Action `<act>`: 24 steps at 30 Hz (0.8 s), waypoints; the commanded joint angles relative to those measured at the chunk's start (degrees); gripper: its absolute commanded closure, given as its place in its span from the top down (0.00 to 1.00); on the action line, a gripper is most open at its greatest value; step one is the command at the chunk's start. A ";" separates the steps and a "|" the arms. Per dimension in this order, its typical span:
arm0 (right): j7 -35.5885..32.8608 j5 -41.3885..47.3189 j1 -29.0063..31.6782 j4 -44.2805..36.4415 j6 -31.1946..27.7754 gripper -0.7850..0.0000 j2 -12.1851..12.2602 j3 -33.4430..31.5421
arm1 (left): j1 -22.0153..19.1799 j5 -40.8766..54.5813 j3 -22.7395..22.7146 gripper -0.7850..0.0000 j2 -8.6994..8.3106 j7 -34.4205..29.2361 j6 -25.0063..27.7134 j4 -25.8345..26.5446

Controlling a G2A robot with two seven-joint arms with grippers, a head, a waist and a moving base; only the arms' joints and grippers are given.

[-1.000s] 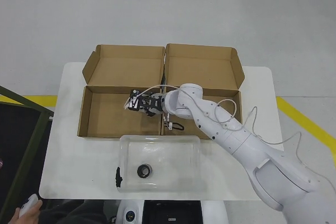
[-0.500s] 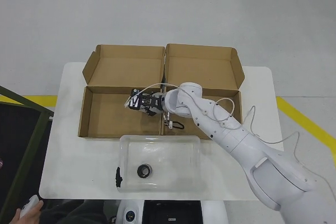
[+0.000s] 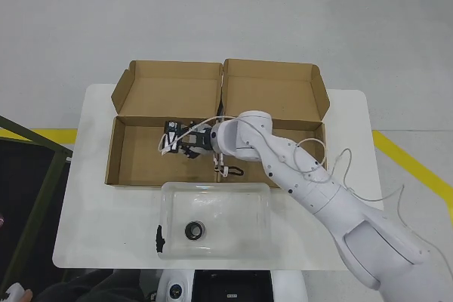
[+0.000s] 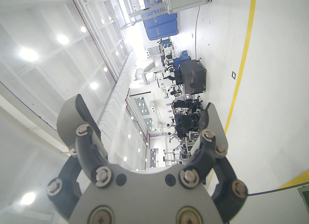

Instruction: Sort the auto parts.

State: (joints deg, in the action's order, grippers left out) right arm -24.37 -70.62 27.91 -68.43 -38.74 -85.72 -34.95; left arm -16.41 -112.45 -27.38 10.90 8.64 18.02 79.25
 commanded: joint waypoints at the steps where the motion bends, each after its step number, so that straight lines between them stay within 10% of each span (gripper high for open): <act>1: -0.86 -0.32 2.15 -4.64 -0.48 0.46 0.95 -1.70 | 0.00 0.00 0.00 1.00 0.00 0.00 0.00 0.00; 24: -6.96 -4.56 32.33 -38.13 -10.60 0.47 9.72 -15.24 | 0.00 0.00 0.00 1.00 0.00 0.00 0.00 0.00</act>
State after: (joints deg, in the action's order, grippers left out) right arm -31.41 -74.97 59.27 -105.95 -48.82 -76.26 -49.92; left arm -16.41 -112.45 -27.38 10.90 8.64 18.02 79.25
